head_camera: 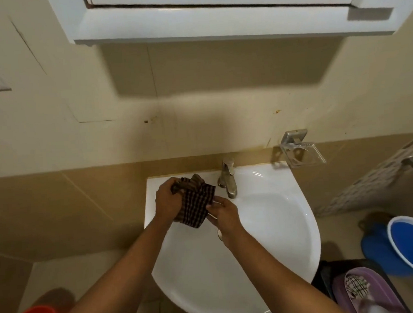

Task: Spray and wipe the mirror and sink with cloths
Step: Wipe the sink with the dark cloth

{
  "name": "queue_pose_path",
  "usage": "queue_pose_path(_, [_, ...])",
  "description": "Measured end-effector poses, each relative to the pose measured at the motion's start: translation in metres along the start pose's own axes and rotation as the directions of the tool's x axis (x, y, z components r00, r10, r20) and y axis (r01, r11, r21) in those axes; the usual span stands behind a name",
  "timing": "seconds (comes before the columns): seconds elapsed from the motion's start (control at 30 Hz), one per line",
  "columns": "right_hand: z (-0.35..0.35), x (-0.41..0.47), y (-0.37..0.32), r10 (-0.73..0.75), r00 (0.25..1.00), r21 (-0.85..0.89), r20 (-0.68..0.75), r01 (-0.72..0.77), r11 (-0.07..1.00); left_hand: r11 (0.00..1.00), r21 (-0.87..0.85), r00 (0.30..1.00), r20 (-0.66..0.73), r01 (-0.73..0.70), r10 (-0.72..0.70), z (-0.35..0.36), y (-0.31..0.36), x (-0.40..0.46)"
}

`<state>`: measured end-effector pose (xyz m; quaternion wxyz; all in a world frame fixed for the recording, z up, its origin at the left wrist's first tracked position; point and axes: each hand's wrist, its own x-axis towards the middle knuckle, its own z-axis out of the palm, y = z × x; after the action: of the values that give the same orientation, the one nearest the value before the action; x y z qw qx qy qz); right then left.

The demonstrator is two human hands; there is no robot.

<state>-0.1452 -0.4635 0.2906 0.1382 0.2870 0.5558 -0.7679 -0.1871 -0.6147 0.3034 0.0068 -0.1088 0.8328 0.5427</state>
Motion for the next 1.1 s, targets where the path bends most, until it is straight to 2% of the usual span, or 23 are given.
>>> queue_pose_path(0.1, [0.0, 0.01, -0.005, 0.014, 0.998, 0.064, -0.054, -0.011, 0.998, 0.996, 0.071, 0.999, 0.0, -0.049, 0.05, 0.012, 0.001, 0.026])
queue_pose_path(0.2, [-0.012, 0.012, -0.006, -0.011, 0.996, 0.015, -0.085, 0.012, 1.0, 0.978, 0.19, 0.996, 0.03, -0.084, 0.08, 0.021, -0.004, 0.042])
queue_pose_path(0.27, [-0.029, 0.013, -0.007, -0.107, 0.987, -0.148, -0.118, 0.089, 0.985, 0.94, 0.314, 0.99, 0.022, -0.137, 0.137, 0.022, -0.009, 0.044])
queue_pose_path(0.33, [-0.05, 0.016, -0.014, -0.282, 0.951, -0.384, -0.126, 0.215, 0.898, 0.858, 0.446, 0.954, -0.029, -0.255, 0.299, 0.022, -0.013, 0.038])
queue_pose_path(0.4, [-0.073, 0.021, -0.026, -0.428, 0.901, -0.616, -0.069, 0.299, 0.729, 0.753, 0.524, 0.889, 0.017, -0.398, 0.458, 0.023, -0.016, 0.025])
queue_pose_path(0.47, [-0.092, 0.027, -0.038, -0.513, 0.858, -0.798, 0.021, 0.324, 0.508, 0.629, 0.574, 0.835, 0.2, -0.524, 0.513, 0.03, -0.026, 0.01])
queue_pose_path(0.53, [-0.108, 0.035, -0.047, -0.541, 0.826, -0.9, 0.159, 0.346, 0.264, 0.519, 0.663, 0.836, 0.349, -0.54, 0.424, 0.038, -0.04, 0.0])
queue_pose_path(0.6, [-0.119, 0.042, -0.054, -0.524, 0.802, -0.934, 0.288, 0.357, 0.032, 0.482, 0.726, 0.871, 0.392, -0.49, 0.295, 0.044, -0.052, -0.001])
queue_pose_path(0.67, [-0.132, 0.048, -0.06, -0.493, 0.781, -0.921, 0.384, 0.366, -0.137, 0.479, 0.753, 0.893, 0.373, -0.451, 0.252, 0.053, -0.055, 0.001])
queue_pose_path(0.73, [-0.144, 0.054, -0.065, -0.45, 0.778, -0.898, 0.439, 0.371, -0.236, 0.452, 0.775, 0.897, 0.369, -0.442, 0.245, 0.065, -0.048, 0.001])
queue_pose_path(0.83, [-0.152, 0.06, -0.067, -0.407, 0.78, -0.878, 0.476, 0.396, -0.268, 0.4, 0.777, 0.872, 0.404, -0.486, 0.275, 0.086, -0.04, 0.001])
queue_pose_path(0.9, [-0.156, 0.063, -0.067, -0.403, 0.771, -0.868, 0.494, 0.411, -0.278, 0.406, 0.768, 0.867, 0.413, -0.496, 0.277, 0.097, -0.036, 0.004])
queue_pose_path(1.1, [-0.171, 0.071, -0.065, -0.457, 0.702, -0.837, 0.547, 0.463, -0.291, 0.346, 0.788, 0.858, 0.437, -0.51, 0.269, 0.095, -0.038, 0.019])
